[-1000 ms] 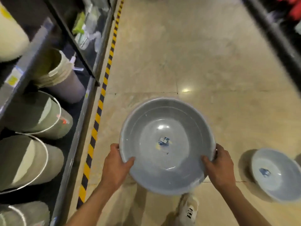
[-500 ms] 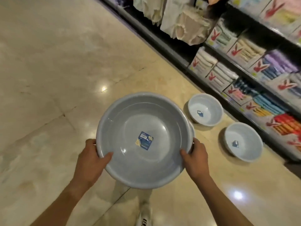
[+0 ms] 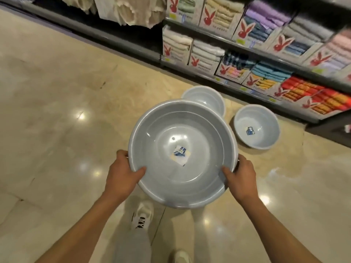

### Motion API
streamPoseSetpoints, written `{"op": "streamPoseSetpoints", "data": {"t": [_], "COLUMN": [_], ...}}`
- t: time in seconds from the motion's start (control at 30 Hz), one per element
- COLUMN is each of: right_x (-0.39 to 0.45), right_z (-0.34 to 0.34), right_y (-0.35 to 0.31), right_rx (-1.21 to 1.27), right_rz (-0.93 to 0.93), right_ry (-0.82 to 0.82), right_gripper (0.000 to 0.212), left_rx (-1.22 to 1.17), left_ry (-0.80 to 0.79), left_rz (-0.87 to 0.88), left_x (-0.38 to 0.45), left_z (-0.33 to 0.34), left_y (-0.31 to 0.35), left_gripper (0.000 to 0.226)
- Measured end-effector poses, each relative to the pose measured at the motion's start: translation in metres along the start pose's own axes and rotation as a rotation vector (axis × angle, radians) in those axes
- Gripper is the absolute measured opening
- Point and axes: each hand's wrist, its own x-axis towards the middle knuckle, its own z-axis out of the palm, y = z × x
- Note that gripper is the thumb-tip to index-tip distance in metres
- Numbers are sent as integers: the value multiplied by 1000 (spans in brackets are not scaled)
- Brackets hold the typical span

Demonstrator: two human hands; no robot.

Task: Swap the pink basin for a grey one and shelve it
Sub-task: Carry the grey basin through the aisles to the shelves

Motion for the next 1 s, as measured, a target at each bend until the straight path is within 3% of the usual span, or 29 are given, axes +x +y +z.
{"op": "streamPoseSetpoints", "data": {"t": [0.2,0.47,1.0], "right_x": [45,109,164], "right_z": [63,155,271], "right_y": [25,95,199], "right_rx": [-11,-83,-124], "right_rz": [177,298,389], "right_ry": [65,87,-25], "right_gripper": [17,38,54], "left_rx": [34,243,197], "left_ry": [-165,-215,-275], "left_rz": [-79,-32,-115], "left_x": [102,193,248], "left_z": [34,107,218], "left_y": [-21,-79,-204], "left_gripper": [48,53,46]}}
